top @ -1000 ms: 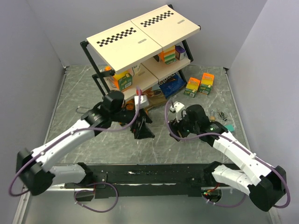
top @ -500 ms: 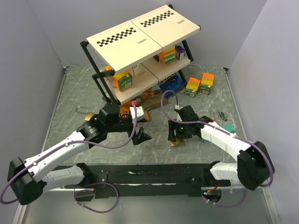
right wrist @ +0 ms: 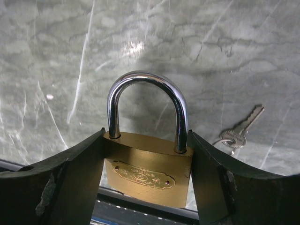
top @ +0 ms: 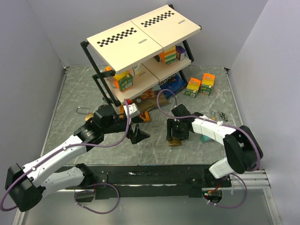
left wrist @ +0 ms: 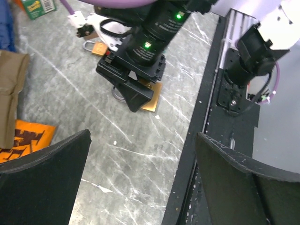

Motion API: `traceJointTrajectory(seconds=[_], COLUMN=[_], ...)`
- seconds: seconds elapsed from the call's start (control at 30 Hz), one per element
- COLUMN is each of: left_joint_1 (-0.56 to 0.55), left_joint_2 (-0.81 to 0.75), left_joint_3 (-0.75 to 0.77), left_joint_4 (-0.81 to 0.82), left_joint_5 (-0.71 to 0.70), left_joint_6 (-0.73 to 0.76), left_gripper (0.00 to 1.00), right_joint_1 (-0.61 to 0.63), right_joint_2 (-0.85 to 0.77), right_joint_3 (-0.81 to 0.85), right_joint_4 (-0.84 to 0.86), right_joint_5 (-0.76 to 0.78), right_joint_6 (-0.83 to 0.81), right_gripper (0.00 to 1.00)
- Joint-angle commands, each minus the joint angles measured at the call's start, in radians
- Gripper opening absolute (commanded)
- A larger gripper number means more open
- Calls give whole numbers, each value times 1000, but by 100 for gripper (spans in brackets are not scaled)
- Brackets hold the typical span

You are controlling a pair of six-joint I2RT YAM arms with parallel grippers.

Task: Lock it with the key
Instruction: Place the lock at the center of the board.

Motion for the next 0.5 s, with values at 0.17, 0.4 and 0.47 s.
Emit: traceJointTrajectory(seconds=[0.17,0.4,0.47], left_joint_1=[56,64,66], left_joint_2=[7,13,-2], left_joint_3=[2,12,-6], left_joint_4=[87,11,13], left_joint_5=[54,142,177], left_joint_6=[-60,-16,-11], left_gripper=[96,96,96], right_joint_1=[13,13,11], right_joint_2=[68,118,124], right_joint_3=[91,96,99], right_joint_4=[22,28,19], right_joint_5=[41,49,47], right_joint_6=[47,50,57], right_gripper=[19,41,48])
